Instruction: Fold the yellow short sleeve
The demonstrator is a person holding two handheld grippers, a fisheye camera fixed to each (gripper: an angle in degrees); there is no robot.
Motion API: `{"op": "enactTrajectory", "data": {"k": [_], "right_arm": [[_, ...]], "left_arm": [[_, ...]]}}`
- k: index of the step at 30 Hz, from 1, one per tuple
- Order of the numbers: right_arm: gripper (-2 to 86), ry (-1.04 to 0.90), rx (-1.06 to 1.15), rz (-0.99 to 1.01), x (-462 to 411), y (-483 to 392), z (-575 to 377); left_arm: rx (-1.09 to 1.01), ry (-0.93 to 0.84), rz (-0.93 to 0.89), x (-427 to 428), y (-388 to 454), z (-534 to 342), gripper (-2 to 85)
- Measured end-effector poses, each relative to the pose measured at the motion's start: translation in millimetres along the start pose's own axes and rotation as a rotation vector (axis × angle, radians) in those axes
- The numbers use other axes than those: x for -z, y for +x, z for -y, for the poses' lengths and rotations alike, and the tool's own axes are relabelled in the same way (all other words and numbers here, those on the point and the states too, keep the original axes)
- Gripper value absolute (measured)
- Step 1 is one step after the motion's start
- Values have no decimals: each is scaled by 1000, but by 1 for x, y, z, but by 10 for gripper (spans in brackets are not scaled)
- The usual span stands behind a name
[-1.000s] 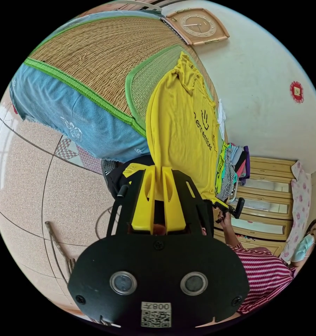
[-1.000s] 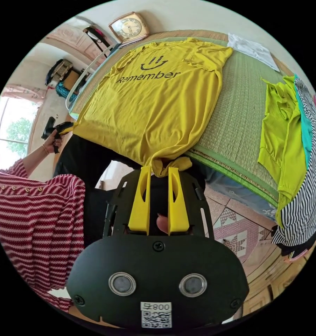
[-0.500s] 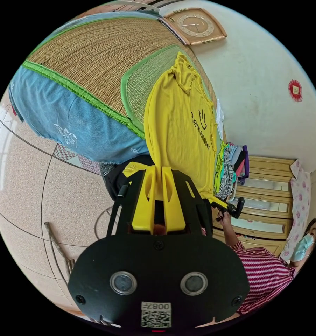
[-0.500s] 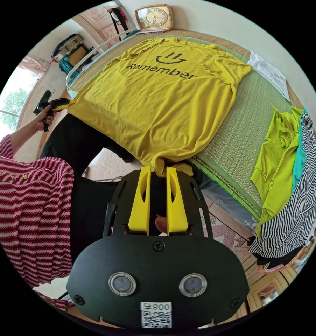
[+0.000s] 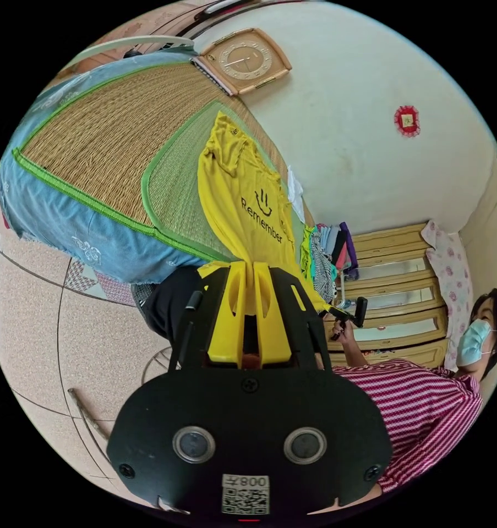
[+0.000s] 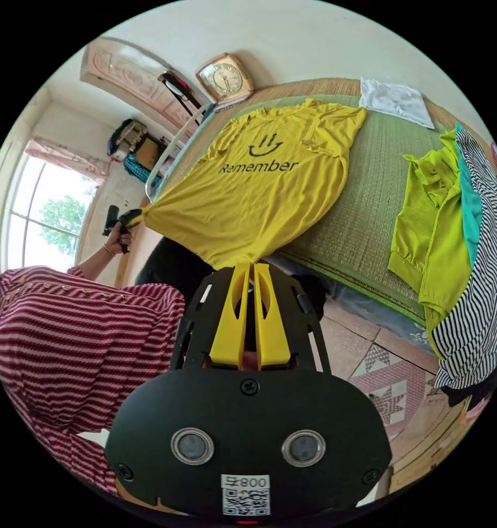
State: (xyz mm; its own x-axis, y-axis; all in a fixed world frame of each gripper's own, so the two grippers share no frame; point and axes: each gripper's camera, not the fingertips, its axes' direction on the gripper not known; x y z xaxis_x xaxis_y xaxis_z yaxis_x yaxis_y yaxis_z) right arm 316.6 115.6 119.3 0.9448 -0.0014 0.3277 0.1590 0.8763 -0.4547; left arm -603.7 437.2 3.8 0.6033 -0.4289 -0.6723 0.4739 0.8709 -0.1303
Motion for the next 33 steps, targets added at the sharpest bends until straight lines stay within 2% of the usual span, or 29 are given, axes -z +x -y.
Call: {"op": "enactTrajectory", "data": {"k": [6,12,33], "right_arm": [[7,146,-34,177,50,16,-47],[6,215,-32,269,75,22,-95],[5,294,-33,338,109,28,-214]], "left_arm": [[-56,23,-62,35,23,-22,24],[-79,-37,-63,52,33,-49,25],[-156,-219,-118,77,57,-94,27]]}}
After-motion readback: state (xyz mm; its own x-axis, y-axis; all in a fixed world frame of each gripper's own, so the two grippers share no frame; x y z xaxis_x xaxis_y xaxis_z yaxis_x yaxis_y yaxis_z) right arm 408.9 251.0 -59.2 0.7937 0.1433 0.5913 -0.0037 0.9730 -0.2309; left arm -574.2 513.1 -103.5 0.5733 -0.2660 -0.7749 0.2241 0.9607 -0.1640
